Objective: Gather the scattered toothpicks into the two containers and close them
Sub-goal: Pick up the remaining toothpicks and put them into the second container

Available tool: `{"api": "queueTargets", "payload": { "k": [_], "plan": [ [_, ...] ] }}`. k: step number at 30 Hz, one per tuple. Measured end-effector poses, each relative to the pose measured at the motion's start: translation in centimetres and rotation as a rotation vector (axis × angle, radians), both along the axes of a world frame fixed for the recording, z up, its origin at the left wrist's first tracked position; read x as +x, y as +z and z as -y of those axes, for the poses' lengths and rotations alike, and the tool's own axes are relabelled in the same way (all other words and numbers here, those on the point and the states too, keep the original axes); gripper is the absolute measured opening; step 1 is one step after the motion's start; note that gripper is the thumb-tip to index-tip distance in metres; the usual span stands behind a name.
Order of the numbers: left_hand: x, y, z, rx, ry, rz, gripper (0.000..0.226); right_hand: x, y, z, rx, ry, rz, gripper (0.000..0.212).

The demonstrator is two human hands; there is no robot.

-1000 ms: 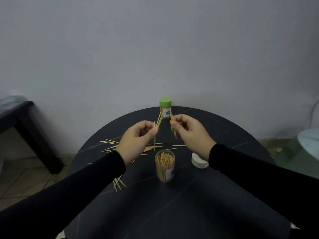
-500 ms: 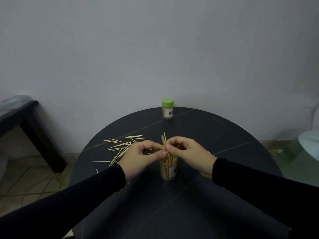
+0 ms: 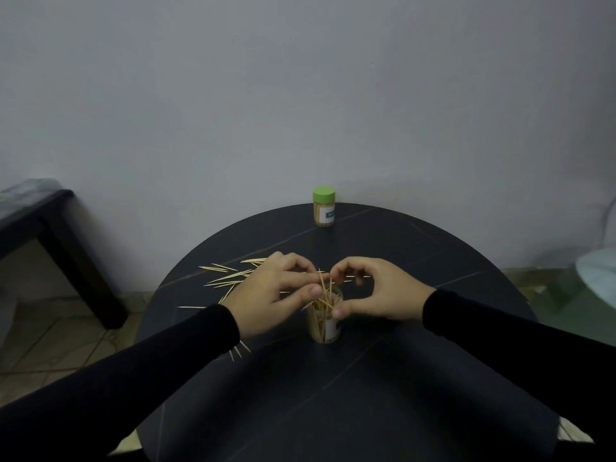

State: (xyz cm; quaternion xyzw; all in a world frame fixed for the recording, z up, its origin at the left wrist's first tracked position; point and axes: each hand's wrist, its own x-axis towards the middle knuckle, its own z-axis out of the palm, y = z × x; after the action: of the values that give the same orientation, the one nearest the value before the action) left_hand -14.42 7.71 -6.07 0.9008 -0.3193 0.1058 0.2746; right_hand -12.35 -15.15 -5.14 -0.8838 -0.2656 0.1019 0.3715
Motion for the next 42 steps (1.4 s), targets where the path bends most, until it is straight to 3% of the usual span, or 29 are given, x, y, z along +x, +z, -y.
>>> {"api": "queueTargets", "payload": {
  "k": [6, 13, 19, 23, 28, 37, 42],
  "plan": [
    [0.3, 0.9, -2.6, 0.095, -0.113, 0.0, 0.079, -0.2, 0.3, -0.1, -0.18, 0.026, -0.015, 0.069],
    [0.1, 0.6, -0.5, 0.068, -0.143, 0.145, 0.035, 0.0, 0.6, -0.2, -0.173, 0.054, -0.013, 0.054],
    [0.1, 0.5, 2.0, -0.053, -0.029, 0.018, 0.025, 0.4, 0.1, -0.6, -0.09, 0.098, -0.015, 0.05],
    [-0.3, 1.2, 2.7, -0.056, 0.025, 0.005, 0.026, 0.7, -0.1, -0.4, -0.115, 0.074, -0.03, 0.065],
    [0.1, 0.6, 2.0, -0.138, 0.052, -0.061, 0.012, 0.6, 0.0, -0.4, -0.105, 0.106, -0.024, 0.046],
    [-0.1, 0.2, 2.5, -0.088, 0.067, -0.088, 0.035, 0.9, -0.2, -0.3, -0.091, 0.107, -0.038, 0.05],
    [-0.1, 0.4, 3.5, -0.155, 0.2, -0.096, 0.02, 1.0, -0.5, -0.4, -0.05, 0.126, -0.034, 0.045]
  ]
}}
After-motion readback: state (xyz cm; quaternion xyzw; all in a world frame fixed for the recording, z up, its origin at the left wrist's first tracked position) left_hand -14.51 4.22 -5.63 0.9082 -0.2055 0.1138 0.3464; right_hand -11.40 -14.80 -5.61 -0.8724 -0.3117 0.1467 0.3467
